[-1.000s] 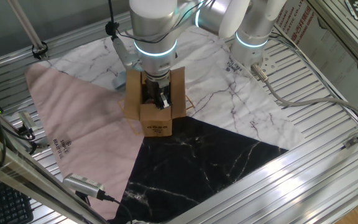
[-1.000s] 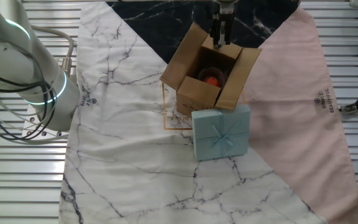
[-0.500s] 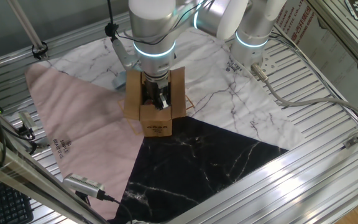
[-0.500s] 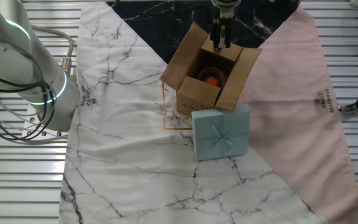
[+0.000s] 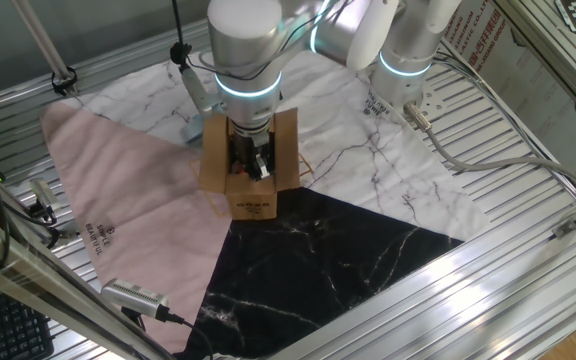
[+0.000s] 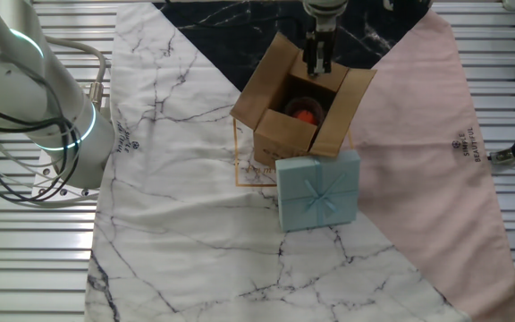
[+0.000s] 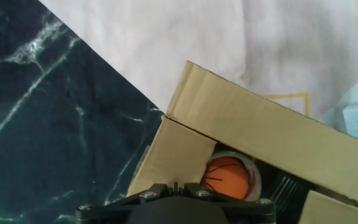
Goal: Cover the box
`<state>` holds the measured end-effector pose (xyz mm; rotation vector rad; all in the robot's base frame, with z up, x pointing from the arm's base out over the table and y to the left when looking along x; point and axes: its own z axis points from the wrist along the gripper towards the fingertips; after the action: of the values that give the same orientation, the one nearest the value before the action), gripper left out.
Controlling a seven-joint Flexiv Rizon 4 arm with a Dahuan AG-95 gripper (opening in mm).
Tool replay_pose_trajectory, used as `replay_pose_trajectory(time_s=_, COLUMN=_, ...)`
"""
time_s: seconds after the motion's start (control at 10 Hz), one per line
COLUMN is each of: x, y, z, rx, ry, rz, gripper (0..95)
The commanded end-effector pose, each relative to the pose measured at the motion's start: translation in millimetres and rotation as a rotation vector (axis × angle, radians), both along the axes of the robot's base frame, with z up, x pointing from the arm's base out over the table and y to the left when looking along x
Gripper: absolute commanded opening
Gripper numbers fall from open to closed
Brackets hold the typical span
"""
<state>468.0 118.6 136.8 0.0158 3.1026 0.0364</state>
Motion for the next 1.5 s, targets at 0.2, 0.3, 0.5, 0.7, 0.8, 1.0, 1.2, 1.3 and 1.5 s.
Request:
replay_pose_trajectory(time_s=0.2, x=0.0, y=-0.6, z=-2.8, rx=0.005, ry=-0.001, rz=-0.002, gripper=0.0)
replay_pose_trajectory(time_s=0.3, x=0.1, y=-0.8, z=-3.8, rx=0.004, ry=0.000, rz=-0.001, gripper=0.0)
replay_pose_trajectory(time_s=0.5, x=0.4, y=-0.9, z=-5.7, rx=0.002, ry=-0.001, rz=-0.001, gripper=0.0)
replay_pose_trajectory(time_s=0.7, x=0.8, y=-0.2, z=-7.4, rx=0.000, ry=-0.001, rz=-0.001, gripper=0.0)
replay_pose_trajectory(time_s=0.8, x=0.9, y=0.2, z=-7.7, rx=-0.001, ry=-0.001, rz=-0.001, gripper=0.0)
replay_pose_trajectory(time_s=1.0, x=1.0, y=1.1, z=-9.0, rx=-0.003, ry=-0.001, rz=-0.003, gripper=0.0)
replay_pose_trajectory(time_s=1.2, x=1.2, y=1.1, z=-10.0, rx=-0.004, ry=-0.001, rz=-0.003, gripper=0.0)
replay_pose_trajectory(time_s=1.3, x=1.3, y=1.3, z=-10.2, rx=-0.004, ry=-0.002, rz=-0.003, gripper=0.0)
replay_pose_trajectory(time_s=1.5, x=1.4, y=1.3, z=-10.3, rx=-0.004, ry=-0.001, rz=-0.003, gripper=0.0)
